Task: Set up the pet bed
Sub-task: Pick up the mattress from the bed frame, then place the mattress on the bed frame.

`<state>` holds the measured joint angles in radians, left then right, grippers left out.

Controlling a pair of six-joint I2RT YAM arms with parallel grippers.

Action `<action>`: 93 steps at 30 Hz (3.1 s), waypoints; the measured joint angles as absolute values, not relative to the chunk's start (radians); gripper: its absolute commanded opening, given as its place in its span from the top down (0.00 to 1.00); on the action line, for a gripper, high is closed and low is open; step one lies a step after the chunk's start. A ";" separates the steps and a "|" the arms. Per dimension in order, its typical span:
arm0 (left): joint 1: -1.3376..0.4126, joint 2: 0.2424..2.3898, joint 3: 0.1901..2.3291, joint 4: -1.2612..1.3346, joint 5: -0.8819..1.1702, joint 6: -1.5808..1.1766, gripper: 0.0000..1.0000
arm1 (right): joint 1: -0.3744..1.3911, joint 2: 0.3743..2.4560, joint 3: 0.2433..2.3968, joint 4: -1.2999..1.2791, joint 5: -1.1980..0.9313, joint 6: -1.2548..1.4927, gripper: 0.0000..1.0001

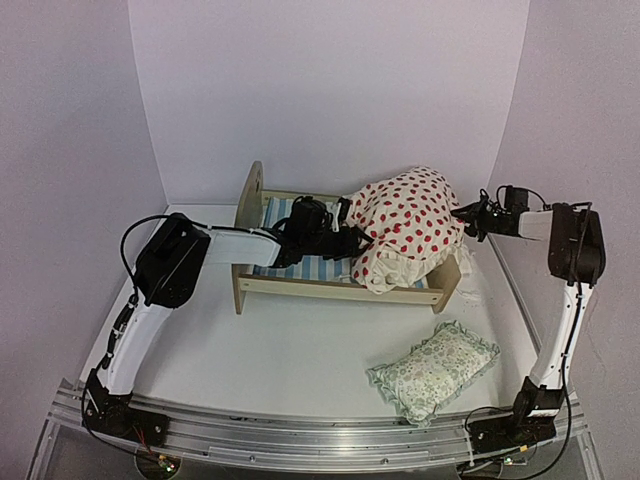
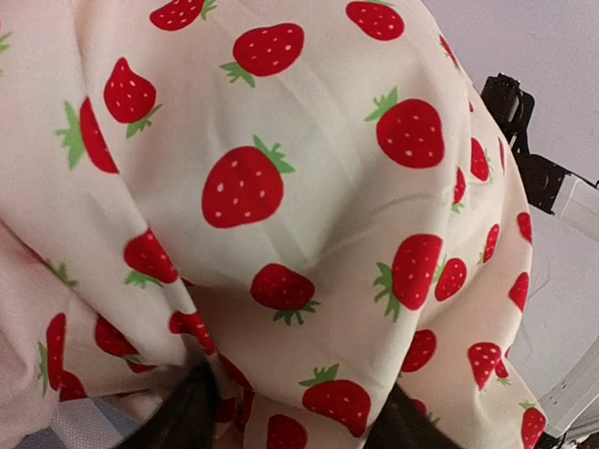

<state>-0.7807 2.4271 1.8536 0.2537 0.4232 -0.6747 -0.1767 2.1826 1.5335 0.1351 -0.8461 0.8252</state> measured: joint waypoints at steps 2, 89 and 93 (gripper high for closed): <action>-0.781 2.427 1.857 0.266 0.428 -0.677 0.77 | -0.177 2.183 1.520 0.215 -0.883 0.883 1.00; -0.713 1.782 1.537 -0.111 0.164 -0.490 0.93 | 0.348 1.932 1.674 -0.436 0.022 0.558 0.74; -0.715 1.830 1.618 -0.154 0.086 -0.455 0.92 | 0.348 1.931 1.674 -0.438 -0.006 0.547 0.39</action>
<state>-0.7152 1.8299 1.6175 -0.1543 0.0865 -0.4547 0.3481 1.9315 1.6736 -0.4379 -0.0059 0.5470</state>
